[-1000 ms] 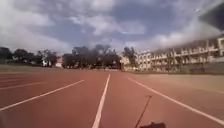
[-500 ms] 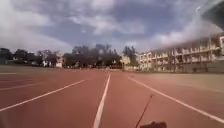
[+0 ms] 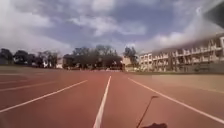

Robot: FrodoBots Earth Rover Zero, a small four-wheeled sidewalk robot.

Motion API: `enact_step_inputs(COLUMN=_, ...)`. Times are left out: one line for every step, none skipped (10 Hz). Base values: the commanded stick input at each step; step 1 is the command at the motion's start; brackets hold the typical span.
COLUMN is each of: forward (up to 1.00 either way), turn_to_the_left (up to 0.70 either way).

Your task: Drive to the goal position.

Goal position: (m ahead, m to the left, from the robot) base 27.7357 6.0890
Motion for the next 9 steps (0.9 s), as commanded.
enact_step_inputs(forward=0.70, turn_to_the_left=0.00)
enact_step_inputs(forward=0.70, turn_to_the_left=0.00)
enact_step_inputs(forward=0.70, turn_to_the_left=0.00)
enact_step_inputs(forward=0.70, turn_to_the_left=0.00)
enact_step_inputs(forward=0.70, turn_to_the_left=0.00)
enact_step_inputs(forward=0.70, turn_to_the_left=0.00)
enact_step_inputs(forward=0.70, turn_to_the_left=0.00)
enact_step_inputs(forward=0.70, turn_to_the_left=0.00)
enact_step_inputs(forward=0.70, turn_to_the_left=0.00)
